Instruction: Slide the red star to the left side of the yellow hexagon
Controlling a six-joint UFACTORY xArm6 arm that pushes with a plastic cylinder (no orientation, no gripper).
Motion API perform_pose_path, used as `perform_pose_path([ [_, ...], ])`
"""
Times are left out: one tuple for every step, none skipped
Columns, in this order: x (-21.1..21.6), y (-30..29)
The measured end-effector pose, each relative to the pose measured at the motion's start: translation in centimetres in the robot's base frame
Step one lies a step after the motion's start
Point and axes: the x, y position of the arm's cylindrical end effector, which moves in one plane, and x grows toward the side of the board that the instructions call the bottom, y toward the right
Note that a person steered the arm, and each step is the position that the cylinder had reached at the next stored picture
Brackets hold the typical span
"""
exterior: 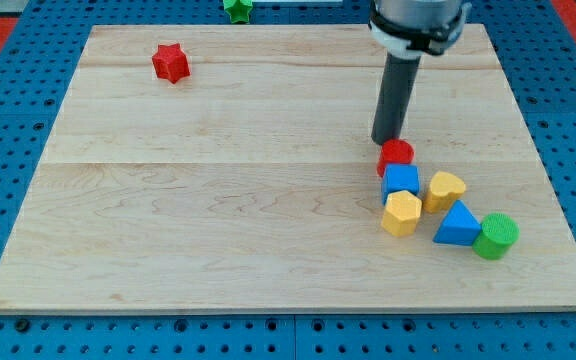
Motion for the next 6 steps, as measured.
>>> perform_pose_path([
  [-0.5,1.4],
  [-5.7,-3.0],
  [-10.2,-5.2],
  [-14.7,-9.1],
  [-17.6,-15.2],
  [-19.8,-23.3],
])
